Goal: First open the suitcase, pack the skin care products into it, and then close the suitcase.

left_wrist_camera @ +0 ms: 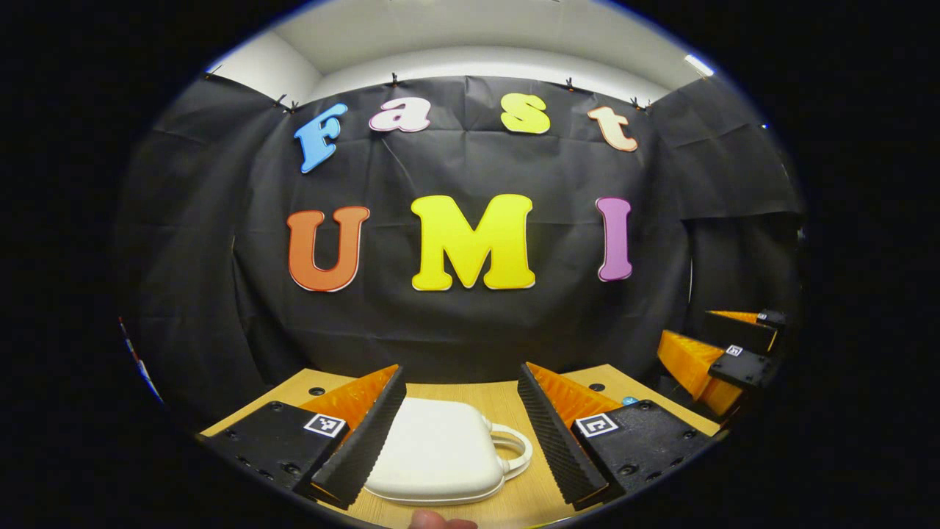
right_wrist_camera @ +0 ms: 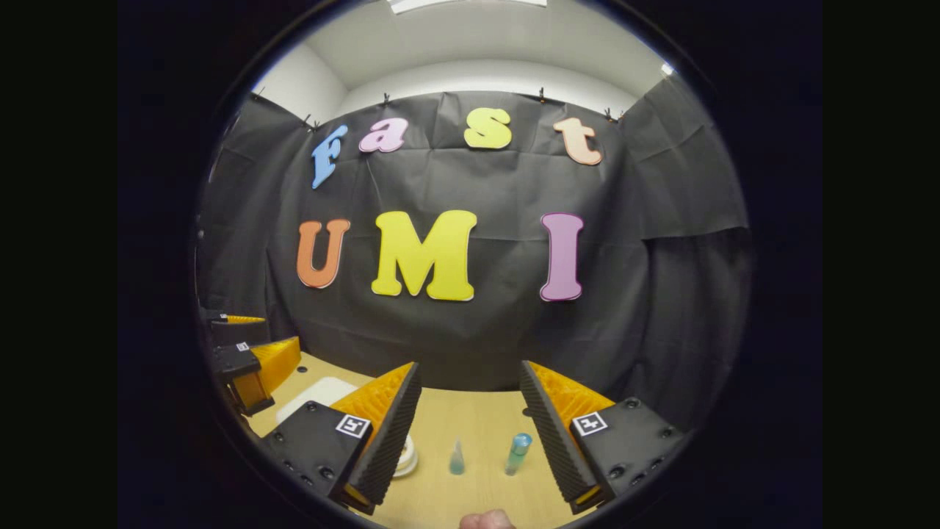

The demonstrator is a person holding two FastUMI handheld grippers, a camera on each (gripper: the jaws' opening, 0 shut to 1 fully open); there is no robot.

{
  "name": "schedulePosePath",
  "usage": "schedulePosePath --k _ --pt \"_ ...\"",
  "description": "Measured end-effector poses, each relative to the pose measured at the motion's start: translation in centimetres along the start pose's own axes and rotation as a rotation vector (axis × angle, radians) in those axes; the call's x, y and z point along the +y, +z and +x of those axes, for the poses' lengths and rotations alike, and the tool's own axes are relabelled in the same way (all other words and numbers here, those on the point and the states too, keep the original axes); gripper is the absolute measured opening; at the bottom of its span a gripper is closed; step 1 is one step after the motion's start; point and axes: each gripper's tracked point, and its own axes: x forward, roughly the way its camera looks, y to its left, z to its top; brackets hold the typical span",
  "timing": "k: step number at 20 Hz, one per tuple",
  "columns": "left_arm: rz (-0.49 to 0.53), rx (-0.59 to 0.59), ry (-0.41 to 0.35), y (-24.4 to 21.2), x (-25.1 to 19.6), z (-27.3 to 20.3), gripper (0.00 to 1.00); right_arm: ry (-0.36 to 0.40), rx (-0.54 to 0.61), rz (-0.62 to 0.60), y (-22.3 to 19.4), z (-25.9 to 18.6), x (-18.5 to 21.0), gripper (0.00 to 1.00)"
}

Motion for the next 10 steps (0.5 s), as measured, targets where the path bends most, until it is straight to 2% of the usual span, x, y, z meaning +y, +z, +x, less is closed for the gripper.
schedulePosePath --k 6,8,10 --pt "0.127 0.172 -0.088 -8.4 -4.3 2.7 0.99 -0.078 0.085 -0.030 -3.7 0.4 -6.8 0.81" --pt "0.217 0.197 -0.098 -10.1 -5.1 3.6 0.99 -0.093 0.105 -0.029 -4.7 0.6 -8.6 0.80" --pt "0.369 0.245 -0.117 -13.2 -6.1 5.3 0.99 -0.109 0.135 -0.020 -6.2 0.9 -10.6 0.81"
